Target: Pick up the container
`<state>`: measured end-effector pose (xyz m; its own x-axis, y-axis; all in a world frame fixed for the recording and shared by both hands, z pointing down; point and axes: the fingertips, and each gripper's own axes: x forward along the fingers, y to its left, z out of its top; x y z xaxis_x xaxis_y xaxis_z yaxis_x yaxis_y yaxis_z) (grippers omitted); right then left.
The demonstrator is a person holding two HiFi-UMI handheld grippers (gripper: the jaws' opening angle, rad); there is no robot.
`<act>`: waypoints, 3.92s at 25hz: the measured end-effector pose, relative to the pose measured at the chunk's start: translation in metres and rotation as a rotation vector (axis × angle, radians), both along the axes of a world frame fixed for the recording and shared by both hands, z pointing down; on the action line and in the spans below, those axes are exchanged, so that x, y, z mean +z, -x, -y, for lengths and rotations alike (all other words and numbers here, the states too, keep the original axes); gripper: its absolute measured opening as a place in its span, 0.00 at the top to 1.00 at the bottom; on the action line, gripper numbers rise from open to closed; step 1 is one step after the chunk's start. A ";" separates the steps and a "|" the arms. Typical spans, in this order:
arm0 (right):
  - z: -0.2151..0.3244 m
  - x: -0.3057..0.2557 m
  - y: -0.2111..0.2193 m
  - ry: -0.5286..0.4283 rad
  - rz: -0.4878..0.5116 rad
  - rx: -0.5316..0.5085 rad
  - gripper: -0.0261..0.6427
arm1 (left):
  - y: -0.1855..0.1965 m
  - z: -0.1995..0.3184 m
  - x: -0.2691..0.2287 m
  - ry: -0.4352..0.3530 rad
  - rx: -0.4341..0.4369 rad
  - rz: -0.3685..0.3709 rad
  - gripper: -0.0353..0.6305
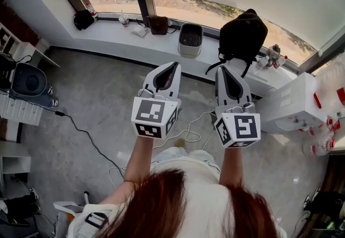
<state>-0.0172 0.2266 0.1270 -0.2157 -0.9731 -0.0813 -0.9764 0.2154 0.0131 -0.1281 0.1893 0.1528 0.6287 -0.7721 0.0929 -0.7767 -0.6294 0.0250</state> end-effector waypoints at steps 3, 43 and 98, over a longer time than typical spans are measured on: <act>0.009 0.004 0.005 0.011 -0.009 0.011 0.92 | 0.008 0.011 0.007 0.016 0.000 -0.003 0.92; 0.281 0.134 -0.066 0.175 -0.126 0.024 0.92 | -0.052 0.277 0.114 0.119 -0.075 0.005 0.92; 0.437 0.604 -0.091 0.626 -0.100 -0.050 0.92 | -0.063 0.451 0.564 0.339 -0.067 0.180 0.92</act>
<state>0.0742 -0.2104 0.7307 -0.2390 -0.8184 0.5226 -0.9657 0.2568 -0.0394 -0.0652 -0.2618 0.7170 0.5284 -0.7172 0.4543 -0.8266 -0.5567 0.0826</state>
